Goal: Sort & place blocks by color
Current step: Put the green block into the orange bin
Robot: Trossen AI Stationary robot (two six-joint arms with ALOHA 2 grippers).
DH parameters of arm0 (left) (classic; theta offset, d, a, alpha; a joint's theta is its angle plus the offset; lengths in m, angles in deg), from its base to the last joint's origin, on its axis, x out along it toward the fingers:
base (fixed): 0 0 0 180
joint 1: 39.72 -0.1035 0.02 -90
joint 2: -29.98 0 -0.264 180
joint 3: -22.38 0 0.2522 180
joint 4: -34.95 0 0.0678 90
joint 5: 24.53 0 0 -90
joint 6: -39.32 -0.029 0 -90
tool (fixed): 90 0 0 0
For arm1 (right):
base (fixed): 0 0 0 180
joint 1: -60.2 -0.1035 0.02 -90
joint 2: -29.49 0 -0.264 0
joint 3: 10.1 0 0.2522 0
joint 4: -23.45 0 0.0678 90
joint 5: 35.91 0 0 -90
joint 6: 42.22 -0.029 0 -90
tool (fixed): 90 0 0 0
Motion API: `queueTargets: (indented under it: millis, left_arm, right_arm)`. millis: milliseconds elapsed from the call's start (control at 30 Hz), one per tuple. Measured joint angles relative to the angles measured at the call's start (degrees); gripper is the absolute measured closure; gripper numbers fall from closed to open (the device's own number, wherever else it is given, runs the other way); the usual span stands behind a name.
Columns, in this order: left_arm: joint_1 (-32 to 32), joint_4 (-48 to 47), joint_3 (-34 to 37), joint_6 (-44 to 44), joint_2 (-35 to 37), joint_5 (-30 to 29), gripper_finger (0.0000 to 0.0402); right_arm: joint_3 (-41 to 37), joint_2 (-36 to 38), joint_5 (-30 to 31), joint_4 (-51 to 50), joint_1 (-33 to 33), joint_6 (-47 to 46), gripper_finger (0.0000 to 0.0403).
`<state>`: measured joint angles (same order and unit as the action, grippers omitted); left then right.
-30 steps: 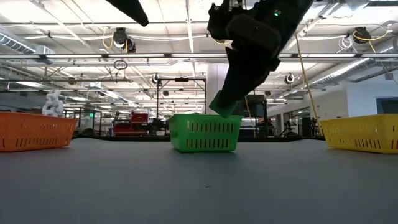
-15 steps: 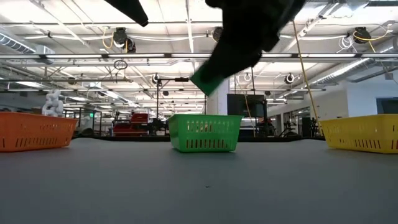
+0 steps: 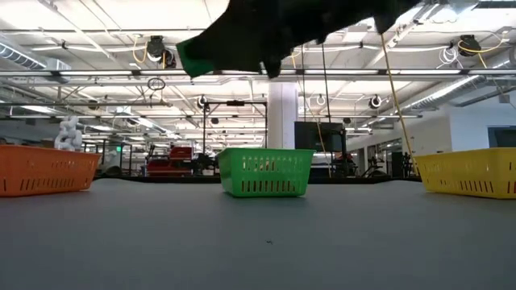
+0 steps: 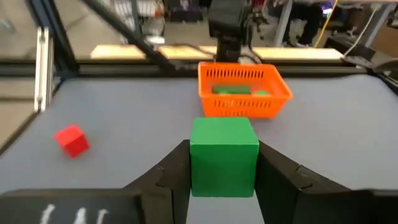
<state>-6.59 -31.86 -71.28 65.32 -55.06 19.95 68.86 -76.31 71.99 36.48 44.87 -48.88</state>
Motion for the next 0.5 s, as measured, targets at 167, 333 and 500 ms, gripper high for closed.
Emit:
queueTargets:
  millis: [167,333,500]
  left_arm:
    - [0.36,1.15,-0.02,-0.23,3.47,-2.03,0.0227]
    - [0.36,1.27,2.1,-1.42,3.36,-0.71,0.0227]
    - [0.92,6.18,7.2,-9.33,2.87,0.39,0.0227]
  right_arm:
    - [0.05,-1.17,-5.67,8.88,1.77,1.73,0.0276]
    - [0.12,-1.02,-7.74,13.77,2.06,3.62,0.0276]
    - [0.14,-0.59,-7.7,13.07,2.13,3.22,0.0276]
